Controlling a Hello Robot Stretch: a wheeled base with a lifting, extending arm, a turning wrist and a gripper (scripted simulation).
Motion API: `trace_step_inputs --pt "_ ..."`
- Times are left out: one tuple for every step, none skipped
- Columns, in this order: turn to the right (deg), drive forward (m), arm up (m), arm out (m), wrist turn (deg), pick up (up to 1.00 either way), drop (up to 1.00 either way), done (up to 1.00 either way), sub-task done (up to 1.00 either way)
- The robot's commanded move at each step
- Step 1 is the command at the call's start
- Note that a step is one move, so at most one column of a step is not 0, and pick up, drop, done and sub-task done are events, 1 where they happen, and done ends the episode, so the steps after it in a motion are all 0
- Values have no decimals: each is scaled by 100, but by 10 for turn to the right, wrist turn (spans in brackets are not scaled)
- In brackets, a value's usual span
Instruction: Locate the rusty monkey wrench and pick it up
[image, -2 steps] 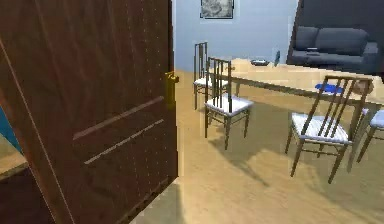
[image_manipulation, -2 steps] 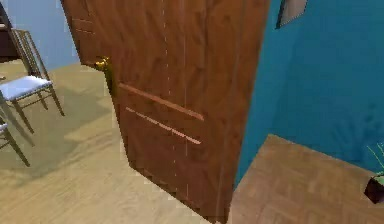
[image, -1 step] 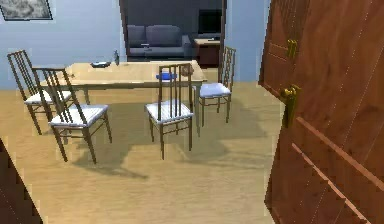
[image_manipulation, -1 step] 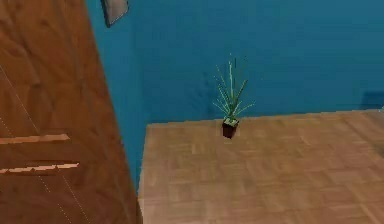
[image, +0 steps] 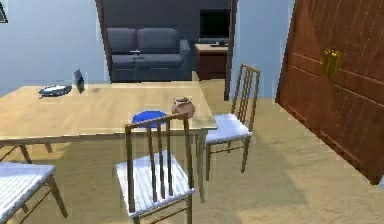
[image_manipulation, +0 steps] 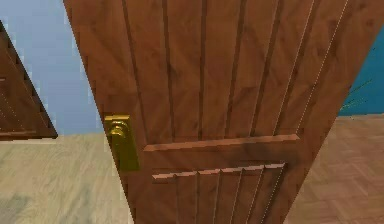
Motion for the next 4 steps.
trace_step_inputs --pt "60 0 0 0 0 0 0 0 0" --pt "0 20 0 0 0 0 0 0 0" --pt "270 0 0 0 0 0 0 0 0" --pt "0 100 0 0 0 0 0 0 0"
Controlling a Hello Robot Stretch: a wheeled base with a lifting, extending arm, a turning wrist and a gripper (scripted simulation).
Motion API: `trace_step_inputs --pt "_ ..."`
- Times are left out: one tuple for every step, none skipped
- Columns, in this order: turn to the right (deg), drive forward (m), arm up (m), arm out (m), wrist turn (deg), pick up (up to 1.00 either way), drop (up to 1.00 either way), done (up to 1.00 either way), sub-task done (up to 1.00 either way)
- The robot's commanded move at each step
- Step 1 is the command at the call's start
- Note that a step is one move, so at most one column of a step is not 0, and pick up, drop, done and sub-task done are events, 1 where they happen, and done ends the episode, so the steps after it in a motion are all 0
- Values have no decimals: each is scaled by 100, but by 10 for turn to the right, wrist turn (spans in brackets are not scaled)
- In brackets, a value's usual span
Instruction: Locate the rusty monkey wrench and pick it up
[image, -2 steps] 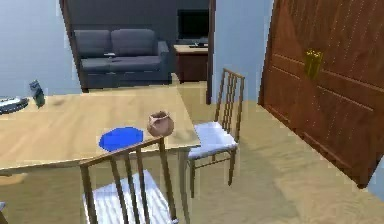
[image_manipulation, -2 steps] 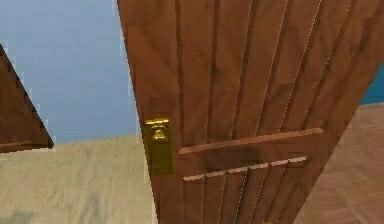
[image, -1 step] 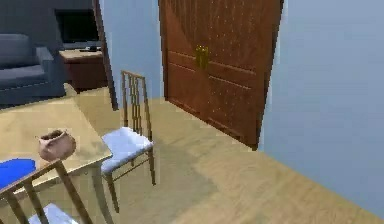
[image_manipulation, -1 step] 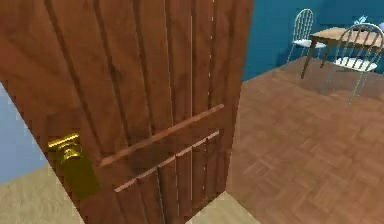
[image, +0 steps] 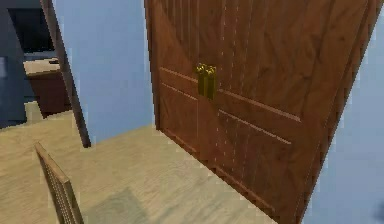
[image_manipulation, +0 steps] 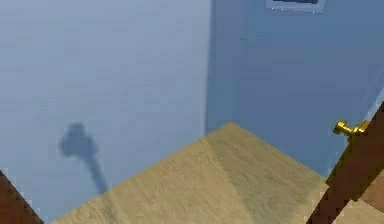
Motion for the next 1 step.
trace_step_inputs --pt "30 0 0 0 0 0 0 0 0"
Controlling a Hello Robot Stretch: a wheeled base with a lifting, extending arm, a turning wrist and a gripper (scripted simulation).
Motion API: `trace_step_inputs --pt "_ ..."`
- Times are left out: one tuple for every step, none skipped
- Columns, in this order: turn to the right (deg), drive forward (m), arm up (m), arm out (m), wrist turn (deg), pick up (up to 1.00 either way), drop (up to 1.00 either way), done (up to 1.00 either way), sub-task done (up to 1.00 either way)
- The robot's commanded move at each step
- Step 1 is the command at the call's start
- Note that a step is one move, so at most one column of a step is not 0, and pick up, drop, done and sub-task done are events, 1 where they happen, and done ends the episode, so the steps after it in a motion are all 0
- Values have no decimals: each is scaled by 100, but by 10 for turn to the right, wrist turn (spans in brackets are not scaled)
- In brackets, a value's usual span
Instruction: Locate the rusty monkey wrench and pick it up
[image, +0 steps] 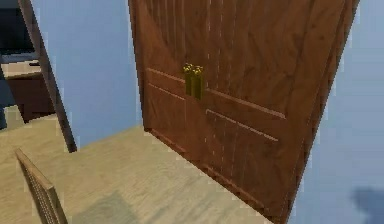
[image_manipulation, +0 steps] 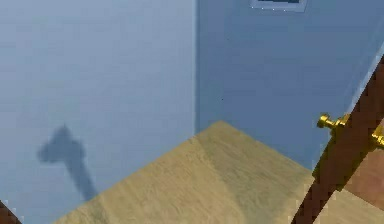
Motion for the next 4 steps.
trace_step_inputs --pt "0 55 0 0 0 0 0 0 0" --pt "-450 0 0 0 0 0 0 0 0" --pt "0 70 0 0 0 0 0 0 0" --pt "-390 0 0 0 0 0 0 0 0"
